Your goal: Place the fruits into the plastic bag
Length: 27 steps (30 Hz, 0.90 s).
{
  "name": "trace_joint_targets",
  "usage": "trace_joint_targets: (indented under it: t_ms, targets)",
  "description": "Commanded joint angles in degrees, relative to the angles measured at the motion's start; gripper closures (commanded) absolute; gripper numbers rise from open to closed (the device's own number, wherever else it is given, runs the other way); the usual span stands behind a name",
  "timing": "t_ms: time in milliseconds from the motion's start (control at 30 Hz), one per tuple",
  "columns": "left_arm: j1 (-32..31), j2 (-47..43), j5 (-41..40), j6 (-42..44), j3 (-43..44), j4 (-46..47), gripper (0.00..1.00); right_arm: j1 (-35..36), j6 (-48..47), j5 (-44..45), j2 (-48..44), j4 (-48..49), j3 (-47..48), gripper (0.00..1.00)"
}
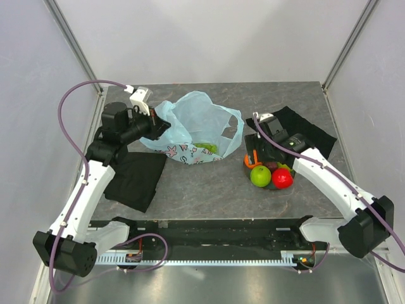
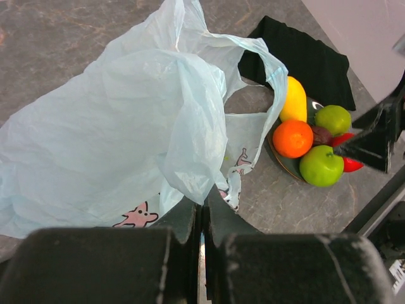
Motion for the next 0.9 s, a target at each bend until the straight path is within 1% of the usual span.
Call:
trace_joint_targets:
  t_ms: [0, 100, 333, 433, 567, 700, 867]
  targets:
    - [0.00, -1.33, -3.48, 2.39, -0.49, 1.59, 0.98, 1.77, 4.69, 2.51, -0.68, -4.41, -2.02, 0.17]
    - [0.00, -1.51, -3.92, 2.48, -0.49, 1.41, 0.99, 2.39, 5.04, 2.86, -0.60, -4.49, -2.37, 0.17]
    - [0.00, -1.77, -4.63, 2.75, -0.58, 1.24, 0.99, 2.57, 6.36, 5.40, 3.27, -4.58, -4.30, 0.14]
    - [0.00, -1.95, -4.28, 2.57, -0.49, 1.33, 0.99, 2.66, 6.62, 5.50, 4.06, -2.66, -5.45, 0.13]
    - [0.09, -2.04, -4.28, 2.57, -0.49, 1.24, 0.98, 2.57, 6.80, 6.02, 5.55, -1.24, -5.80, 0.15]
    - [0.00, -2.12, -4.36, 2.57, -0.58, 1.24, 0.99, 2.57, 6.98, 4.53, 7.22, 0.86, -7.03, 0.17]
    - [0.00, -2.04, -4.28, 2.48, -0.58, 1.24, 0.98, 2.57, 7.24, 4.79, 7.75, 2.19, -7.65, 0.17]
